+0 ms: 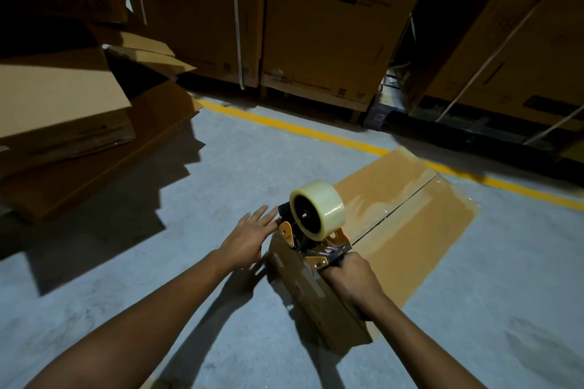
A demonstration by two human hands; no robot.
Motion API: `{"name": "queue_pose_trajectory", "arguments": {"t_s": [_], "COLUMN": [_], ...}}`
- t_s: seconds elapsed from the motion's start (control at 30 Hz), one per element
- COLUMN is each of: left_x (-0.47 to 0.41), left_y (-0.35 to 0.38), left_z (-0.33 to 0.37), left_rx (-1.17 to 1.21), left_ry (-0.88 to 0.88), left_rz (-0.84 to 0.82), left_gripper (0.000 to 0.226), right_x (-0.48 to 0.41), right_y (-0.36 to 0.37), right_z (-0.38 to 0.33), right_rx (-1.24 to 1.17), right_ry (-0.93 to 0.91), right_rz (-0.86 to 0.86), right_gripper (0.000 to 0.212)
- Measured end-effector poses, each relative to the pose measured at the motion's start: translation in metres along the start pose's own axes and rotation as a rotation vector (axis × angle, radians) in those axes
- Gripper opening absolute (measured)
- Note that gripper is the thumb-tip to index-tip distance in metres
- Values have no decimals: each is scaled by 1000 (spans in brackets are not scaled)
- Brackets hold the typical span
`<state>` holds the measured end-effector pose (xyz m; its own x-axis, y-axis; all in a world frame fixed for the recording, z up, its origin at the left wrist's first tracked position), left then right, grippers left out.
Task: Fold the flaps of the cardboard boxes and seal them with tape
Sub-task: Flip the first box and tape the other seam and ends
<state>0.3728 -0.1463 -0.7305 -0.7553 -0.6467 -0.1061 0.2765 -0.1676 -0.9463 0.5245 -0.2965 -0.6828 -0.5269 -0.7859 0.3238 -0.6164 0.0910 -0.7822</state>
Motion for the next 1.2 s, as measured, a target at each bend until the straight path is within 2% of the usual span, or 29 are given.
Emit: {"name": "queue_pose_trajectory", "arguments": {"t_s": [0.1,0.2,0.37,0.5,0.57,0.63,0.7,0.77,0.83,0.87,0.97,1.07,1.2], "left_x": [-1,-1,-1,-2,-1,-1,-1,1,3,2,3,4,7], "left_y": [-9,-10,-13,-14,-14,-15,-13,-3,5,7,7,5,4], "left_z": [16,19,14,14,19,30,47,65,73,73,70,68,74], "left_rx": [-36,-50,-125,-124,-140,-194,-226,-235,-267,-278,-246,-167,-180], "left_ry": [76,75,63,40,47,89,178,254,264,255,219,185,166], "left_rz": [-23,-76,-124,-142,-151,-145,-138,-166,-188,-185,-170,-172,-194], "left_gripper": [80,71,82,100,101,100,93,71,49,46,55,79,92], "right_x": [0,-1,5,31,44,45,41,37,37,38,45,62,90], "right_y": [-6,-9,-13,-24,-27,-27,-29,-30,-31,-31,-30,-36,-50], "right_z": [-6,-13,-14,17,30,36,33,28,27,27,34,46,65], "right_rx": [4,3,18,46,67,98,127,140,138,136,120,113,109], "right_ry": [-3,-25,-20,16,47,59,52,42,34,36,65,98,116], "right_rz": [-10,-15,-23,-26,-22,-9,5,16,17,17,21,14,-1], "right_gripper": [15,12,7,14,20,16,11,13,13,13,11,10,24]}}
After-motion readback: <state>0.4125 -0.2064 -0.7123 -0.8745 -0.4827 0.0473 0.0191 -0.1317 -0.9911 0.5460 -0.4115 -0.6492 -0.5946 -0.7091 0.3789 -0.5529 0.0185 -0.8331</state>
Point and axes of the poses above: each hand's wrist, its own x-axis away from the middle knuckle, its own y-axis out of the palm, z = x × y, the point moved 10 cm from there along -x, towards the middle knuckle, and after that the axes turned 9 degrees about z, right-handed, at the moved point
